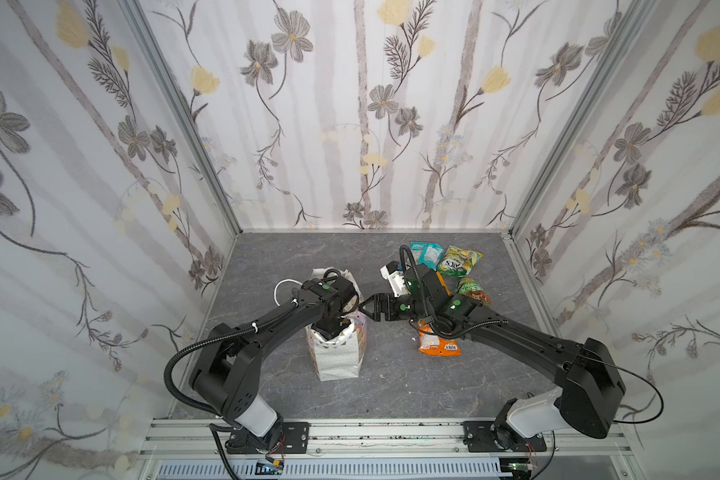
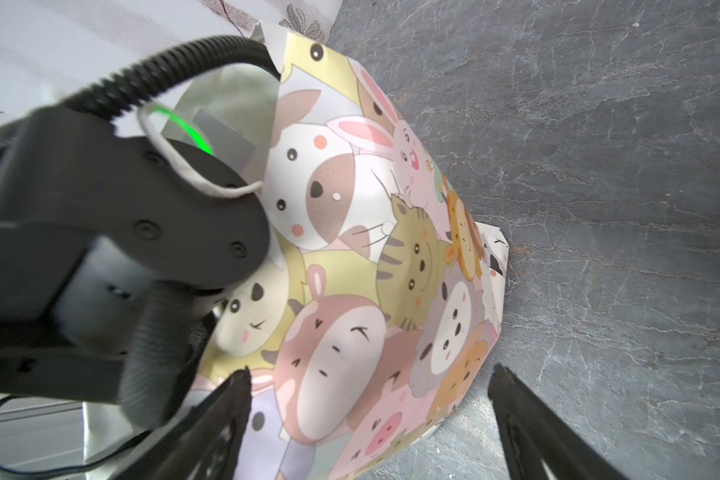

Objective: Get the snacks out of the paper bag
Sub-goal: 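Grasp the yellow pack with the left gripper while the right steadies the bag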

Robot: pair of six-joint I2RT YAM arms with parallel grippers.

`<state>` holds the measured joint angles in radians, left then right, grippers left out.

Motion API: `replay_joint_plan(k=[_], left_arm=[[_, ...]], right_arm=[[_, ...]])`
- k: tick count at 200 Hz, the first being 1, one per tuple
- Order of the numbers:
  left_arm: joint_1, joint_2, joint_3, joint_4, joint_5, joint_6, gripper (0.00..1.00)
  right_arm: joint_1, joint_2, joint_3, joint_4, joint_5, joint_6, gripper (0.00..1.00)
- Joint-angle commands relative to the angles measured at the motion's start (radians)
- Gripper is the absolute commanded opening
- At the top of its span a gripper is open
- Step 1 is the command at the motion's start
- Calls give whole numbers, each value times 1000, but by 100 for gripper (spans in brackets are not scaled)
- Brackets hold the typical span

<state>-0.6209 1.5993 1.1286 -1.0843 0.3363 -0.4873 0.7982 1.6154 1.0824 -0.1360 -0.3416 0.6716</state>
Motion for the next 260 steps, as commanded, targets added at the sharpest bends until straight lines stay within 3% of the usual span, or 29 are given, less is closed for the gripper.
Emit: replay_joint_plan(k=[1,16,48,108,155,219,260], left_arm=[[-8,36,-36,41,42,4,75],[-13,67,-64,66,45,8,85],[-15,114,-124,152,32,-4,90],[-22,186,-214,265,4,-19,91],[-29,217,-250,327,26,-37,81],[-30,-18,-84,156,-242,-5,89],[-26,-88,-49,168,-432,29,91]], right_arm=[[1,-12,-6,16,7,-11,90],[1,-12,-6,16,6,-13,91],[0,-7,-3,19,5,-13,92],[-2,-2,-3,14,4,-15,92],[-4,-6,-3,6,4,-15,92],[-5,-12,-5,7,5,-14,93],[-5,-12,-7,14,-4,-13,92]])
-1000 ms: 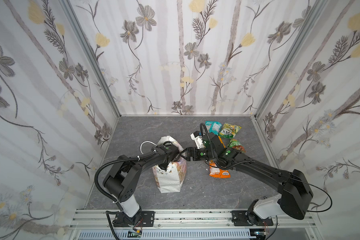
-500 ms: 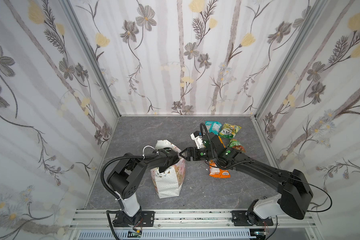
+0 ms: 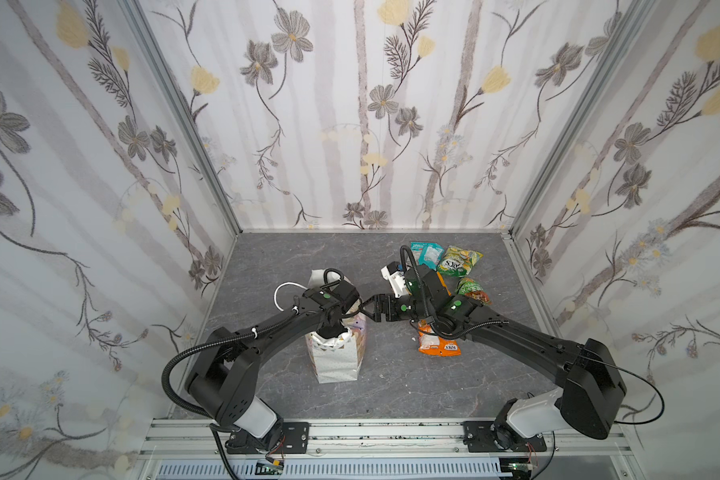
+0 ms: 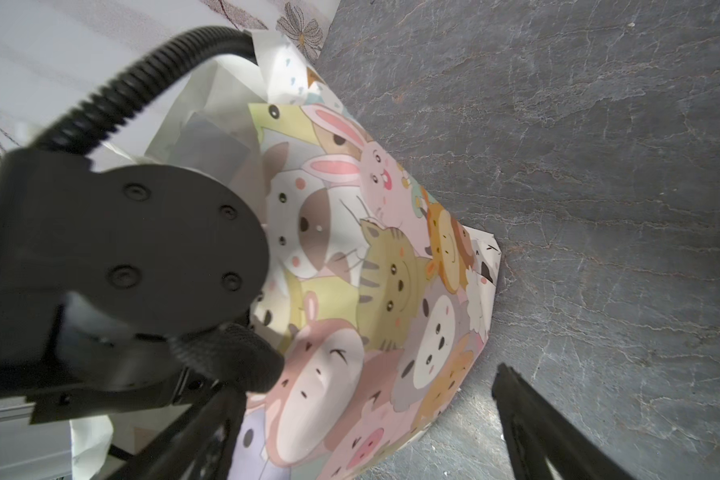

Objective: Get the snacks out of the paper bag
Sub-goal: 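Grasp the yellow pack with the left gripper while the right steadies the bag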

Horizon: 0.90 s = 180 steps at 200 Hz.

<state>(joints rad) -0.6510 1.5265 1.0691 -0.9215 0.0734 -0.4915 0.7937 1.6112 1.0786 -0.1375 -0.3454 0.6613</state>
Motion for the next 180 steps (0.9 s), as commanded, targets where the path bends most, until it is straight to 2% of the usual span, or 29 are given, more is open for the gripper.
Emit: replay_joint_plan(k=[1,40,81,110,161,180], left_arm=[[3,-15,10,7,-173,34,91],[21,13,-11,153,-316,35,94],[41,79,-82,337,-393,69,95],[48,153,-104,399,-367,82,95],[49,254,-172,477,-260,52,93],[49,284,-196,507,-224,35,87]], right_arm=[[-1,-8,-3,17,0,-3,92],[-1,-7,-9,17,-1,-2,92],[1,-45,-26,24,0,6,93],[1,-51,-28,16,-1,6,93],[1,-49,-30,23,-4,11,93],[1,-44,-29,23,-6,11,93]])
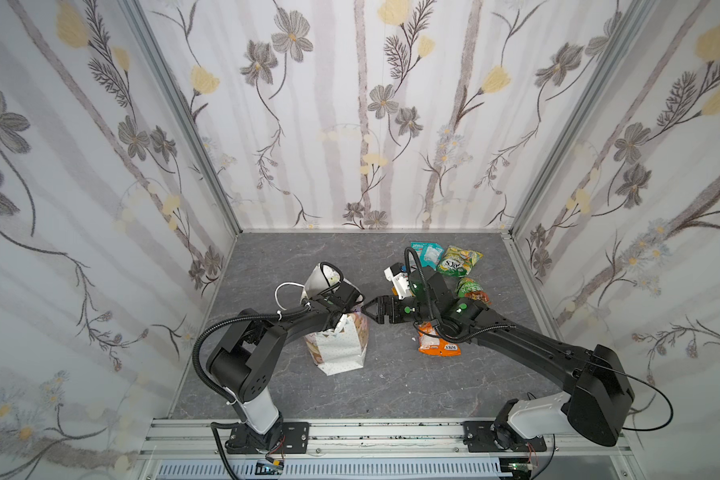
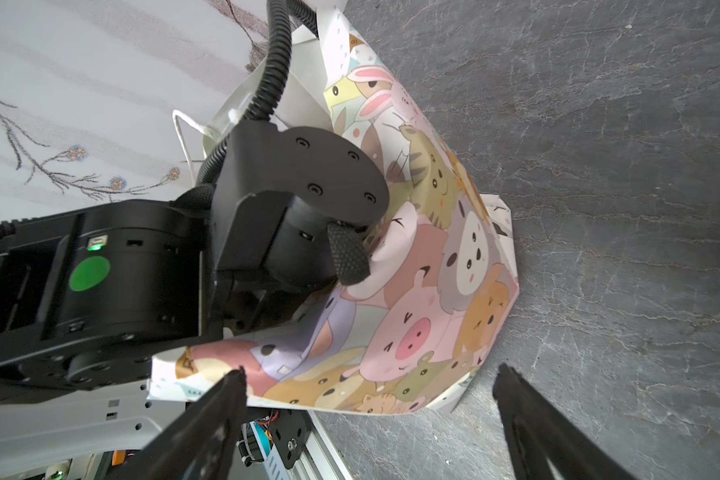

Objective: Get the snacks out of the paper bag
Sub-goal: 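Grasp the yellow pack with the left gripper while the right steadies the bag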

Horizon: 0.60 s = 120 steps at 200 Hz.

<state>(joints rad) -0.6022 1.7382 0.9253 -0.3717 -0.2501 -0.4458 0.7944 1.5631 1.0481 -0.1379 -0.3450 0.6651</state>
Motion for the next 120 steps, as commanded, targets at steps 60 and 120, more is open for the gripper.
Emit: replay_joint_plan(k=[60,120], left_arm=[[-1,55,-58,-60,133,-15,45],[-2,-10,15,-164,189,5,6]], right_arm=[[0,17,6,23,-2,10,93],[-1,69,22,47,21,28,92]])
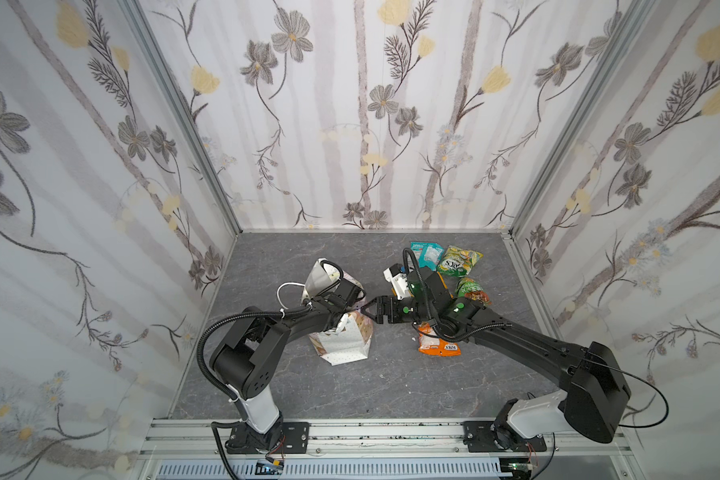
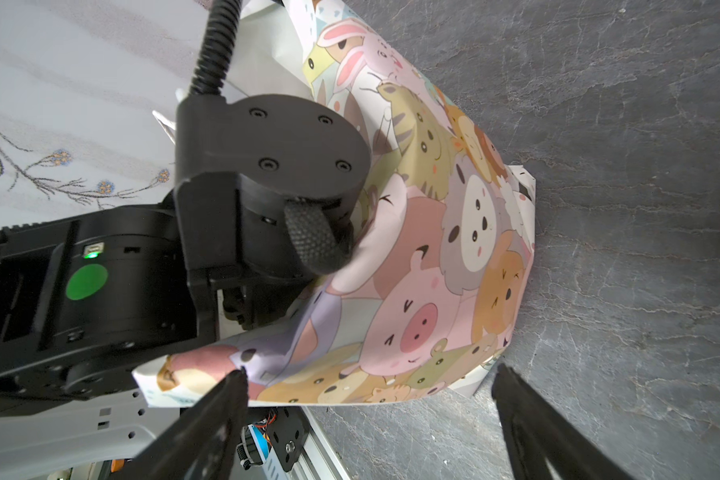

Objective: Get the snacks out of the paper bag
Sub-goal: 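Grasp the yellow pack with the left gripper while the right steadies the bag, then lift the yellow pack out of the bag with the left gripper toward the right gripper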

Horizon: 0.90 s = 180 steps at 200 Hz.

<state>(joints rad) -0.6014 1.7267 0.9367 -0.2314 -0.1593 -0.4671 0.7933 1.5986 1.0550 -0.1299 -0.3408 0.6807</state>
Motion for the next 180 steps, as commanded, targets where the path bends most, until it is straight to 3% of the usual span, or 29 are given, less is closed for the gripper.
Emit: replay_joint_plan(k=[1,12,98,180], left_arm=[[-3,1,4,-306,99,27,6],[-2,-3,19,-325,106,31,0],[-2,-98,148,-486,185,82,0],[0,-193,258,-591,157,111,0]], right_arm=[[0,35,16,40,17,12,92],[0,48,25,45,12,17,92],[-40,75,-24,50,35,41,92],[-48,78,-38,50,33,43,92]])
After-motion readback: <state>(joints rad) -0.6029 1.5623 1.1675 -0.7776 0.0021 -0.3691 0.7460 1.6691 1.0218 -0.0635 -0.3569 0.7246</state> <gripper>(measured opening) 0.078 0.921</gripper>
